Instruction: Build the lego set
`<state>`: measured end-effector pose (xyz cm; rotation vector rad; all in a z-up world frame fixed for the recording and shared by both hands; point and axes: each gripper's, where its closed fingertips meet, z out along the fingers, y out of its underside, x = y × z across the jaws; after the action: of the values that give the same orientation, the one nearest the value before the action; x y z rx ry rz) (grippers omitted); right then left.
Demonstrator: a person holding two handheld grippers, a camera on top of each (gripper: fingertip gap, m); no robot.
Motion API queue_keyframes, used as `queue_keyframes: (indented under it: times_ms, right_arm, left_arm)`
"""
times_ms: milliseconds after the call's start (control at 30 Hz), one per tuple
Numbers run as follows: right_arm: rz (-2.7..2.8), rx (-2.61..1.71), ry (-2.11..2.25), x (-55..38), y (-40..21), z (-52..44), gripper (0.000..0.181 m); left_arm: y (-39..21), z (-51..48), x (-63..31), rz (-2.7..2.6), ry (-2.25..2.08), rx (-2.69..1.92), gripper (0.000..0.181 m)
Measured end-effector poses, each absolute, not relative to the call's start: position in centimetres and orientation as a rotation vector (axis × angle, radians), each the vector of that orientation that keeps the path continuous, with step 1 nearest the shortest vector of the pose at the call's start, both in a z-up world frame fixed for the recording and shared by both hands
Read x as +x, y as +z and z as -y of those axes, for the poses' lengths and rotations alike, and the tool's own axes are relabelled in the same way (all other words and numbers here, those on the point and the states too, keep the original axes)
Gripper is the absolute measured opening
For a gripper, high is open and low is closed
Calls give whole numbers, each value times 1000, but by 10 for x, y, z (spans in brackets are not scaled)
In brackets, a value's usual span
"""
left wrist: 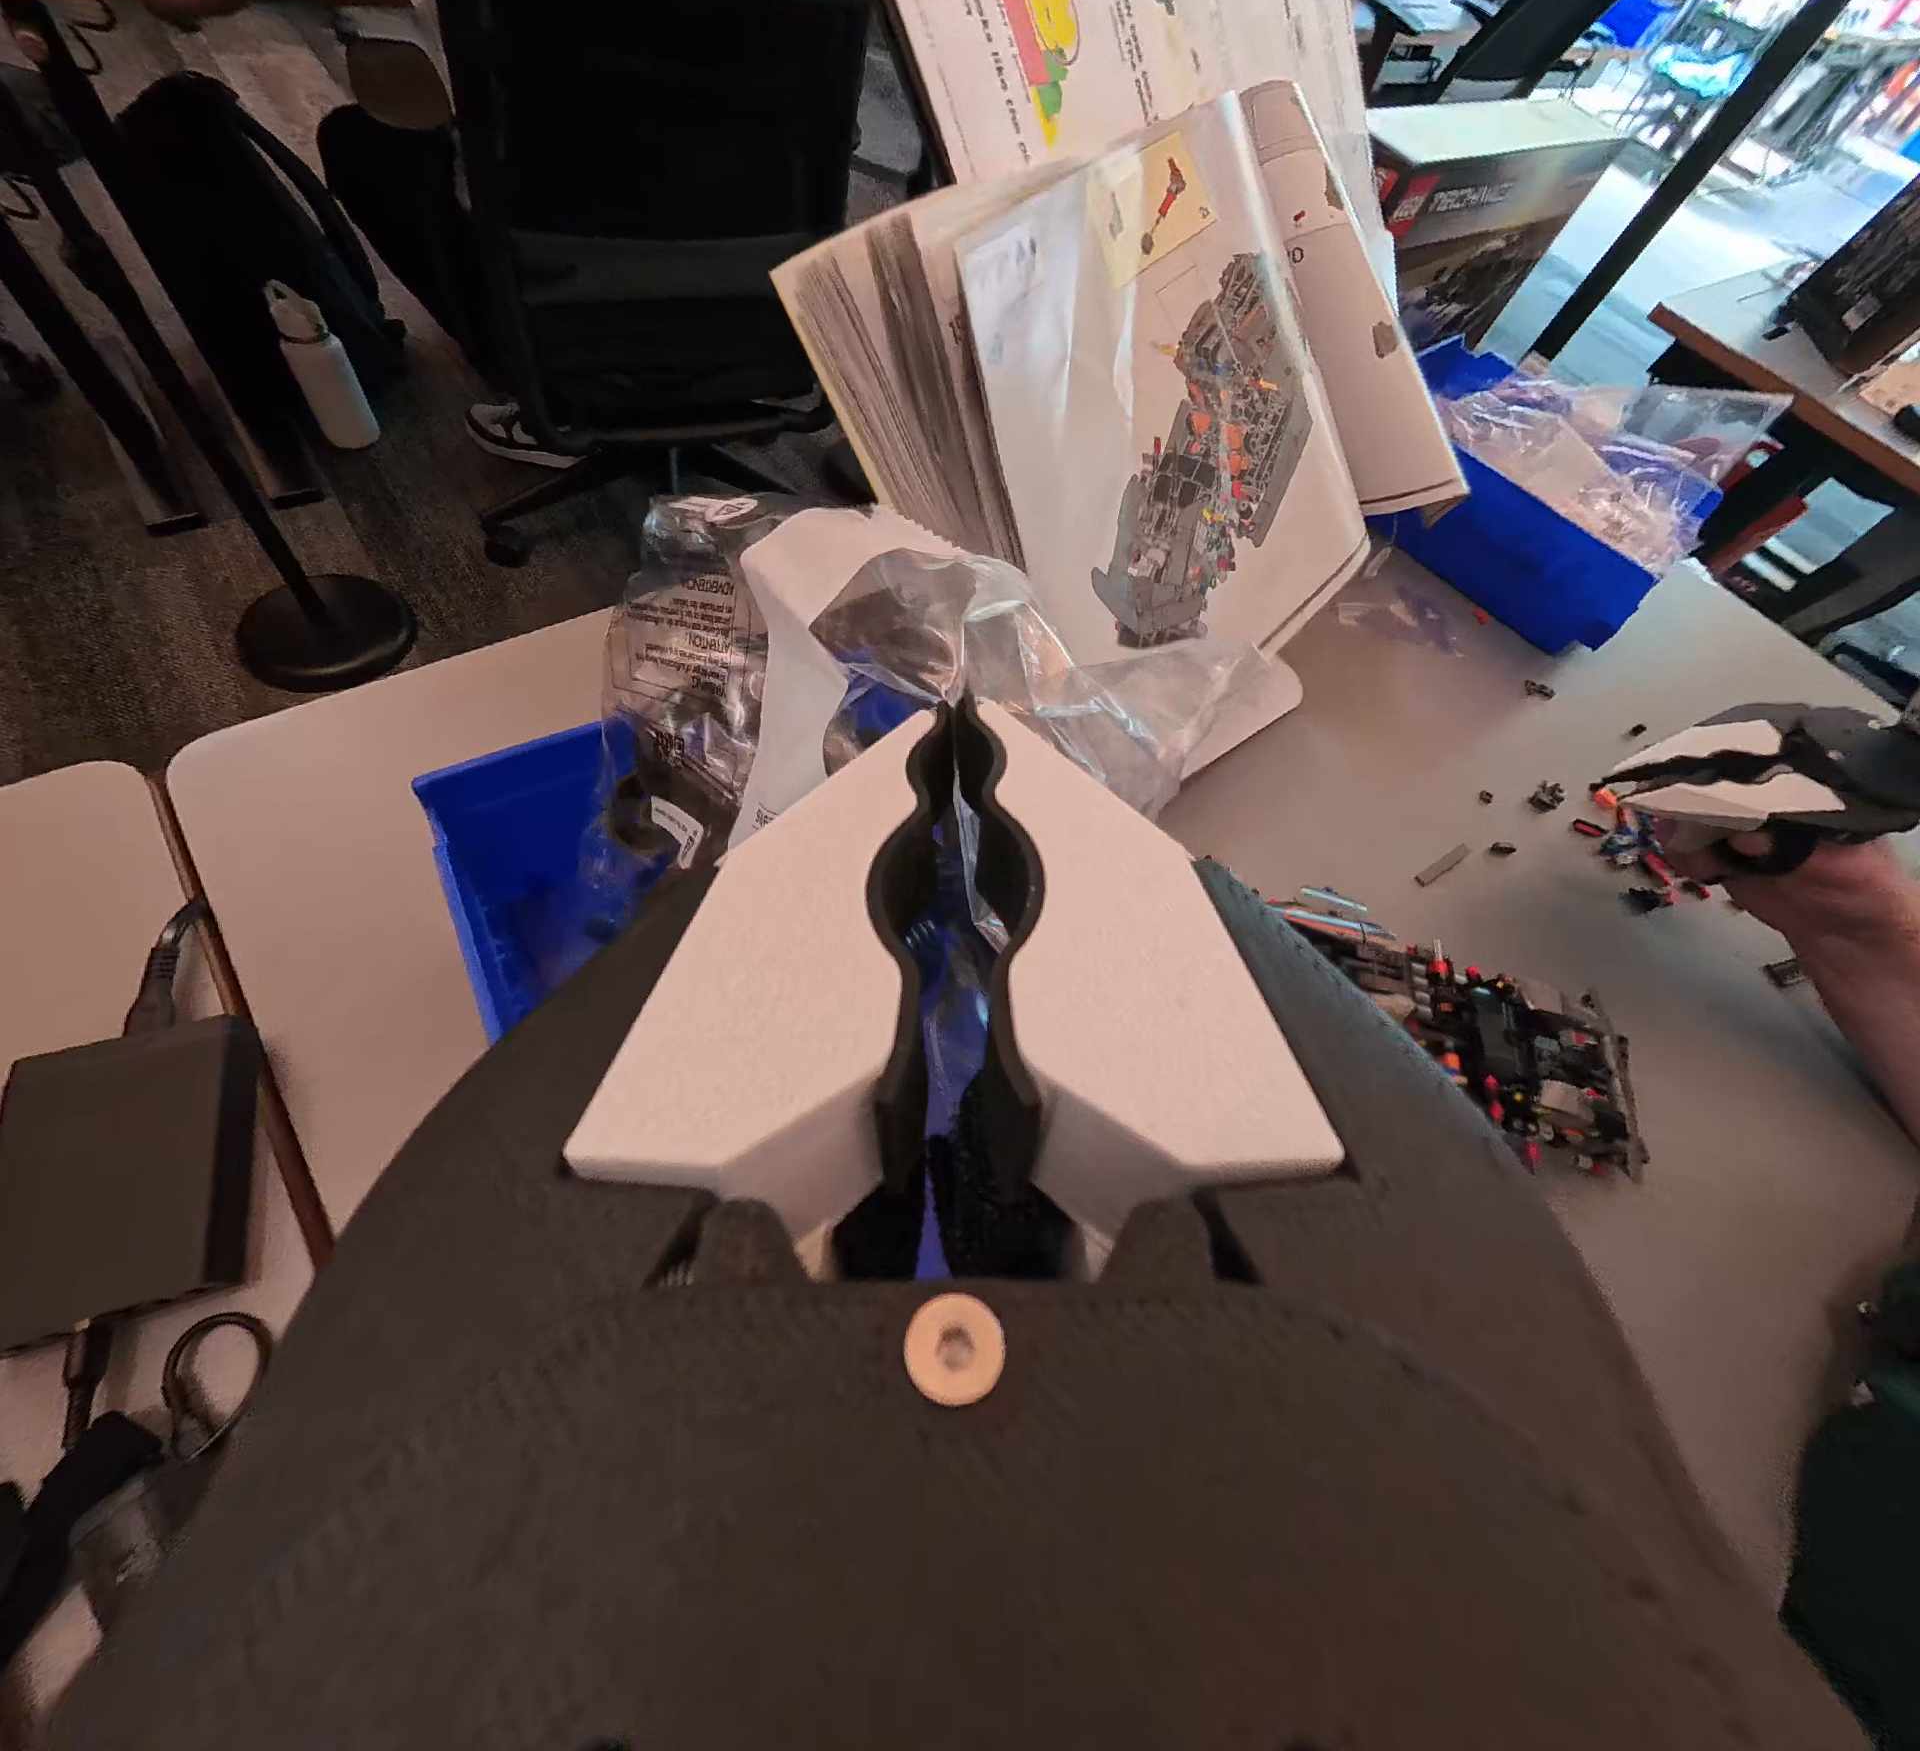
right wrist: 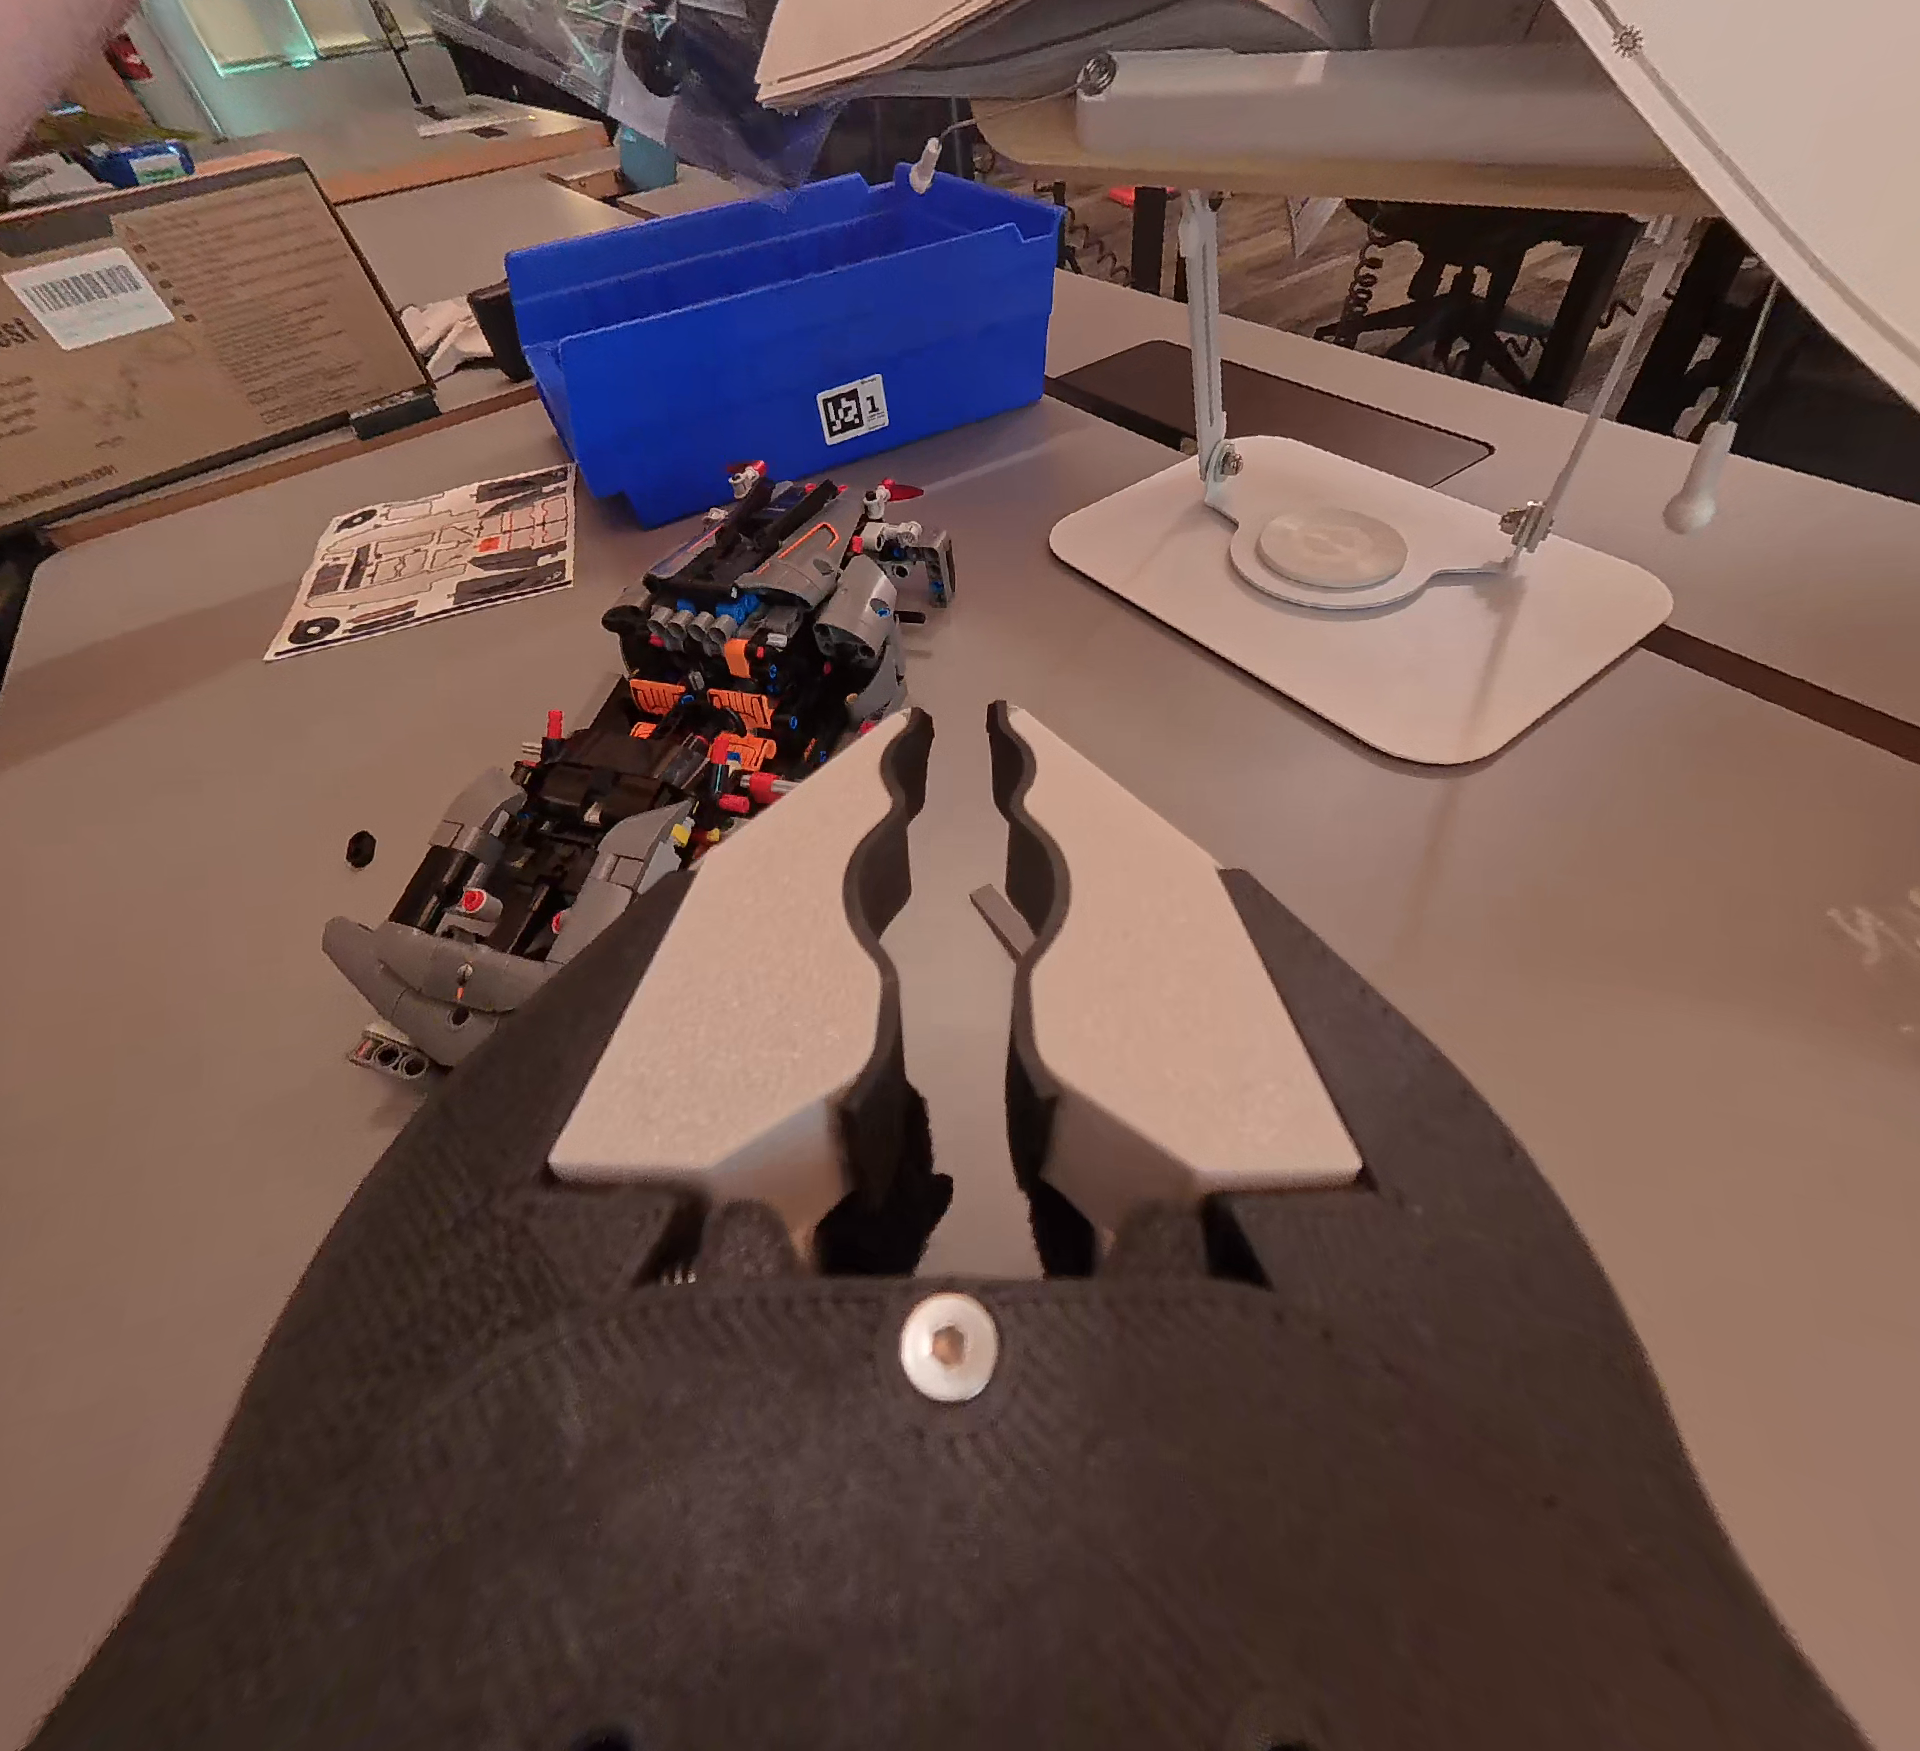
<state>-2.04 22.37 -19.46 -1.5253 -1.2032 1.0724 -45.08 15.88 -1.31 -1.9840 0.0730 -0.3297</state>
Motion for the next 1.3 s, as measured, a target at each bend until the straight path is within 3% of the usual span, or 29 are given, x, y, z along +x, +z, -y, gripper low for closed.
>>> queue_keyframes:
  times_ms: [333, 833, 1300]
  right_arm:
    - [1228, -1561, 1010, -17, -209, -229, 10]
    - [1301, -1570, 925, -21, -223, -226, 10]
    - [1302, -1607, 941, -19, -232, -231, 10]
  left_arm:
    - [-61, -124, -419, -356, -32, -2175, 0]
    - [-191, -65, -364, -668, 218, -2357, 0]
    - [-155, -34, -400, -269, -8, -2227, 50]
